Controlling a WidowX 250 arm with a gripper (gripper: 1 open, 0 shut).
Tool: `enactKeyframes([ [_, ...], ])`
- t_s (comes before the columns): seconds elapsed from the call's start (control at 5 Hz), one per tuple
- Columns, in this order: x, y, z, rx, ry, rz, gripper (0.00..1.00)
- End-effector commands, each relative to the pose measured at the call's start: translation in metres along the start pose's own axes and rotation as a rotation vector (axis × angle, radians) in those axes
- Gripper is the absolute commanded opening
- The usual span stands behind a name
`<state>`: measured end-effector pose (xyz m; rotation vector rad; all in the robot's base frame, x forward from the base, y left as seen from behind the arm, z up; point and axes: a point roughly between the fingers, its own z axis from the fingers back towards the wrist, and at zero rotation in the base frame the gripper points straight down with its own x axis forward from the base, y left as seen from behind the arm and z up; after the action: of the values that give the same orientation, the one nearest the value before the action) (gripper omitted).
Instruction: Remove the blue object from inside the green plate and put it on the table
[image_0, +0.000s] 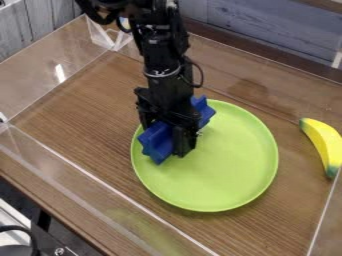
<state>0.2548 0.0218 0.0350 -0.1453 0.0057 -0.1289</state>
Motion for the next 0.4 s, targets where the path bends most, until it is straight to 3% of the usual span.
enactKeyframes([
  [0.0,0.0113,0.0042,0.0181,0.015,-0.073,0.004,0.0],
  [0.2,0.0121,0.0053,0.0231,0.012,-0.078,0.012,0.0],
])
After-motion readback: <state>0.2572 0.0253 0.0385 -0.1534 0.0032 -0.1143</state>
